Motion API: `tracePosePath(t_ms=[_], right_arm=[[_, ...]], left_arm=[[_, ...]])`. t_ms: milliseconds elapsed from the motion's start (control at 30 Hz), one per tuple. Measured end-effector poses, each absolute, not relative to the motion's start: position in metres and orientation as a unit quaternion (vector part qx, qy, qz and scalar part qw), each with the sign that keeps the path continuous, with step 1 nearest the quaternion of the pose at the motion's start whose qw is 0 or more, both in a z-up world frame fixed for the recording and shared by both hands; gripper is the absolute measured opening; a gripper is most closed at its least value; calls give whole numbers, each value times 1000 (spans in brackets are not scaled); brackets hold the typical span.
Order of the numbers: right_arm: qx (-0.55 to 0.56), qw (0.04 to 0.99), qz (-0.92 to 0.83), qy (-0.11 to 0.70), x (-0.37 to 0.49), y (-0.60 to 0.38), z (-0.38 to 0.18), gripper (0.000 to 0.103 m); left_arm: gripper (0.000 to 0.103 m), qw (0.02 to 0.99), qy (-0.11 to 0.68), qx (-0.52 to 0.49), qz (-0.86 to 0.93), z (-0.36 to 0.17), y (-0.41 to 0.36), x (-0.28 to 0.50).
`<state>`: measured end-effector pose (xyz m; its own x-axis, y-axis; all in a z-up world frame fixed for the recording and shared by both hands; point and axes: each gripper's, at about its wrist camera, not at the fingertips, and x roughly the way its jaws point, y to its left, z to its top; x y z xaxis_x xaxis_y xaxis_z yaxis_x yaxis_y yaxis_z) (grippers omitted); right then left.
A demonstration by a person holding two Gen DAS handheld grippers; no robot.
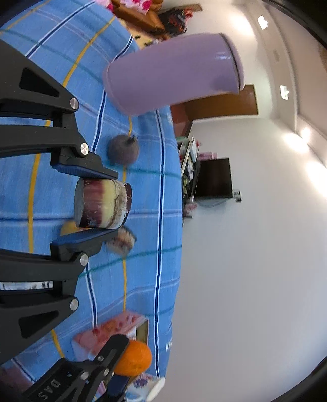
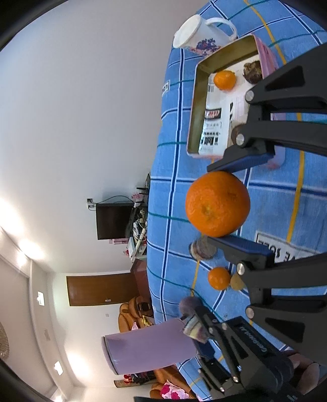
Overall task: Organize fruits
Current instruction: 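Lift and carry the orange and the striped fruit over the pink tin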
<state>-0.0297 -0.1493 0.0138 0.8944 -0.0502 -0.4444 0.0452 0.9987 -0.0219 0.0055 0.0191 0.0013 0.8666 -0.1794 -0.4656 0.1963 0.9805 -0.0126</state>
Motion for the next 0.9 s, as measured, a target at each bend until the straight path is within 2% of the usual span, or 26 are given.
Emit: tracePosePath(t_ms=[233, 900], right_arm=[[6, 975, -41, 217, -39, -177, 18, 51], [51, 968, -140, 204, -53, -292, 24, 51]], left_arm=[[39, 955, 243, -28, -168, 6, 4, -4], [39, 943, 223, -12, -246, 27, -85, -14]])
